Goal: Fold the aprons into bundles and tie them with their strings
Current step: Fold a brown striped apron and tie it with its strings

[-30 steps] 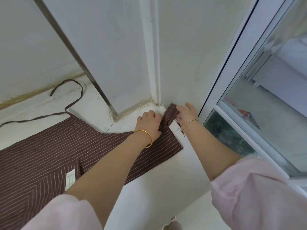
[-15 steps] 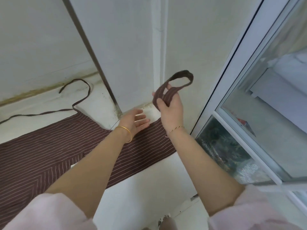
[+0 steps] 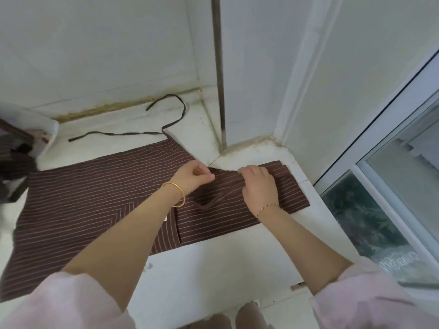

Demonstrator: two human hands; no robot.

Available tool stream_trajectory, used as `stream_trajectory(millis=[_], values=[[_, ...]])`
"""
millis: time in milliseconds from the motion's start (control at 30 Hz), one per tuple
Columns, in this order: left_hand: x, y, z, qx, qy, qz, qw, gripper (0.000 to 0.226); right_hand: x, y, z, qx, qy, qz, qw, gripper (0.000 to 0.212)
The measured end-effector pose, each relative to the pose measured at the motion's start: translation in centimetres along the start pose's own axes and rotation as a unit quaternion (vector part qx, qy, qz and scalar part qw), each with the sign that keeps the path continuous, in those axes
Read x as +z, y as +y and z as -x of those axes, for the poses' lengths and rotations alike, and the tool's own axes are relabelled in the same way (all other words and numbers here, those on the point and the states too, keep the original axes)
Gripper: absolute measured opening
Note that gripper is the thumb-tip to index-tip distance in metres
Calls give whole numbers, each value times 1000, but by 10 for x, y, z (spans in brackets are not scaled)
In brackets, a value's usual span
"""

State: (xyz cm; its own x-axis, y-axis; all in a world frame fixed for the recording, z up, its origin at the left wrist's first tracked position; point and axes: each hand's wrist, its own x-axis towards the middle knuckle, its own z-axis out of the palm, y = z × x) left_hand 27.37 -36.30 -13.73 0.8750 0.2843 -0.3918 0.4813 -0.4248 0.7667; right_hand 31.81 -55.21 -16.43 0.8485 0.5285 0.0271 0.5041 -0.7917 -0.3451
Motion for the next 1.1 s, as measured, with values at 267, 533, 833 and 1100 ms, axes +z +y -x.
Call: stream_trajectory(millis=[267,533,833,1100], values=[[11,-10,6,97,-87,-382,915,35,-5,6,-17,-22,-47,94,994,47],[-5,3,8,20,-68,-41,997,9,-4,-9,-23,-69,-69,16,995,37],[-3,-16,4,-99,-7,-47,994,7,-2,10,-28,-37,-79,196,977,35],[8,-29,-1,28,107,-323,940,19,-6,26,-28,13,29,153,988,24]])
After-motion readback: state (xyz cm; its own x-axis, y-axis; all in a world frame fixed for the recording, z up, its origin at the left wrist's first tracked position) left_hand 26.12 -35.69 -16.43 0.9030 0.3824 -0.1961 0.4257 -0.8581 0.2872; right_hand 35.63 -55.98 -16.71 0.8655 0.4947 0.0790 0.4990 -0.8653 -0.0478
